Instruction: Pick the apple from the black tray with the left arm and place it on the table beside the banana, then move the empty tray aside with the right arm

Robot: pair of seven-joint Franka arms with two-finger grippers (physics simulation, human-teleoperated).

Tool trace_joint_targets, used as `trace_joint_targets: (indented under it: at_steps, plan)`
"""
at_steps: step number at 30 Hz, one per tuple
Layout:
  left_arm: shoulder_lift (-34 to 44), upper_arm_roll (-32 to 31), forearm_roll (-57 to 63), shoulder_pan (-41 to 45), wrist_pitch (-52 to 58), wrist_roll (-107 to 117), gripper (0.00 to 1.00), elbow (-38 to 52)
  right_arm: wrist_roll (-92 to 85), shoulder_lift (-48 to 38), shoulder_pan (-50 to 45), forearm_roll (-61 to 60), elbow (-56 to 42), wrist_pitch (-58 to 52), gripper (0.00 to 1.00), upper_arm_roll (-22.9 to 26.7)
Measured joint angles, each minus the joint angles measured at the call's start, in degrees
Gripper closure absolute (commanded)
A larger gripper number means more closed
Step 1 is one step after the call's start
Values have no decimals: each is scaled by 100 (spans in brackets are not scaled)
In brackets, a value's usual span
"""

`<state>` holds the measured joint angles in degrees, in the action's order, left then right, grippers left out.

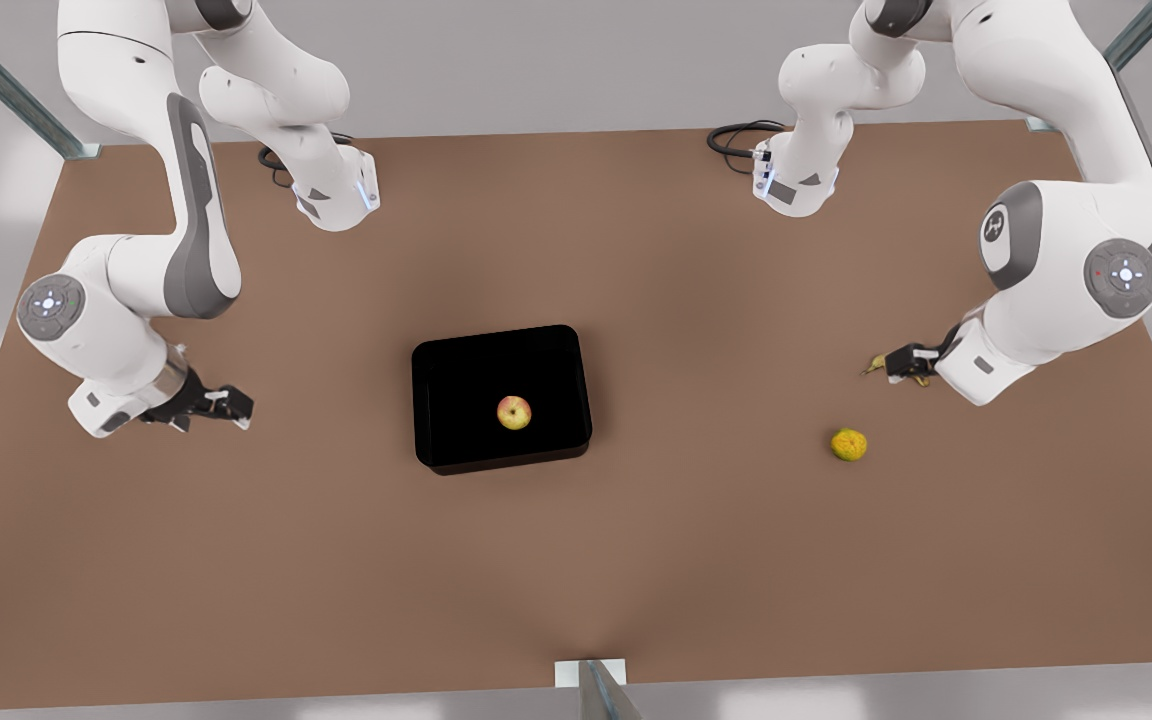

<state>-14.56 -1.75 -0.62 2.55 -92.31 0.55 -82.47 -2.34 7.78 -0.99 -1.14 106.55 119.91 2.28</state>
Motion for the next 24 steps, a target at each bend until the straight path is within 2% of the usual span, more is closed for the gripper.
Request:
trace_joint_targets:
  at_steps: [4,9,18,24]
  plan:
    - [-9,-5,63,124,-148,0,0,7,-33,1,3,2,0,261,0,0]
    - [-107,-129,36,1923,-301,320,0,41,-65,0,3,1,0,413,0,0]
    - [-1424,-136,298,3826,-1243,2394,0,149,-104,9,2,15,0,502,0,0]
    - [-1932,-132,403,4225,-2214,3790,0,204,-123,9,11,14,-9,509,0,0]
